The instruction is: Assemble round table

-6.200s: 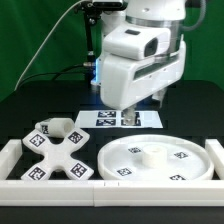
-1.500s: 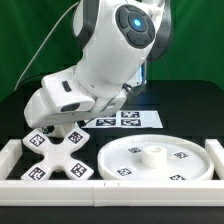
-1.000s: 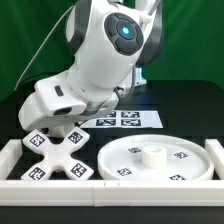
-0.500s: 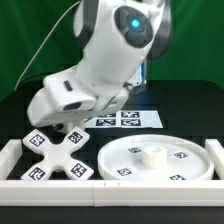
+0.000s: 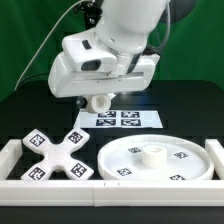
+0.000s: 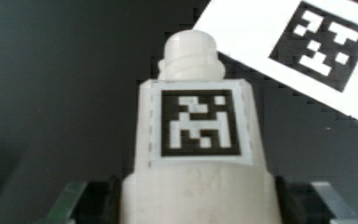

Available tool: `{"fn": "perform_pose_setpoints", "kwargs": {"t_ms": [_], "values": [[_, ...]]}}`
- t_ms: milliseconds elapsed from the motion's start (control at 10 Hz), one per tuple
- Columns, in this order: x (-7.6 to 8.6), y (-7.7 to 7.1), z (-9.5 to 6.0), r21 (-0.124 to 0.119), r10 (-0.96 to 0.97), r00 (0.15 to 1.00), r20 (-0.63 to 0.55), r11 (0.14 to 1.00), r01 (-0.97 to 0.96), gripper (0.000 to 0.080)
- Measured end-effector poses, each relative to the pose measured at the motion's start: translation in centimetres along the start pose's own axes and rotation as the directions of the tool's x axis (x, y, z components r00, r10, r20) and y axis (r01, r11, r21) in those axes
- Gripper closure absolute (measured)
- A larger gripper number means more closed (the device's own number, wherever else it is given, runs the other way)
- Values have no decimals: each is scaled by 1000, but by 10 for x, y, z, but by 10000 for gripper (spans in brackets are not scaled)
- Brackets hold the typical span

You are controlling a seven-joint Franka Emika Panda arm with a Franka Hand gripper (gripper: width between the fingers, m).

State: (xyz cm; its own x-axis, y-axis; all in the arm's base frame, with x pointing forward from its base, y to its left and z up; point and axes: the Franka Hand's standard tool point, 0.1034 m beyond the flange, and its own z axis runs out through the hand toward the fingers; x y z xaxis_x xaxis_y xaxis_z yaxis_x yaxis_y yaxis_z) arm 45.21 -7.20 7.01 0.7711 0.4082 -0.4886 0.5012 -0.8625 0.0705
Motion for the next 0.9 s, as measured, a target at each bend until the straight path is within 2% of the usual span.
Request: {"fn": "perform_pose_setpoints", "kwargs": {"t_ms": [100,200,300,400,500,600,700,800,900], "values": [[5,3,0,-12,-9,997,-76,1000,8,393],[7,-1,-2,0,27,989,-144,1000,-28,393],[11,-17,-8,63,121,979,-166,992,-112,393],[21,-30,-23,107,160,967,-200,984,-141,393],[34,-39,-43,185,232,937,-262,965,-187,393],[41,-35,-55,268,312,894,-321,935,-230,393],[44,-25,-57,250,322,864,-388,939,-238,393],[44,-22,-55,226,324,829,-457,943,-244,393],[41,-21,-52,213,327,803,-499,944,-253,393]]}}
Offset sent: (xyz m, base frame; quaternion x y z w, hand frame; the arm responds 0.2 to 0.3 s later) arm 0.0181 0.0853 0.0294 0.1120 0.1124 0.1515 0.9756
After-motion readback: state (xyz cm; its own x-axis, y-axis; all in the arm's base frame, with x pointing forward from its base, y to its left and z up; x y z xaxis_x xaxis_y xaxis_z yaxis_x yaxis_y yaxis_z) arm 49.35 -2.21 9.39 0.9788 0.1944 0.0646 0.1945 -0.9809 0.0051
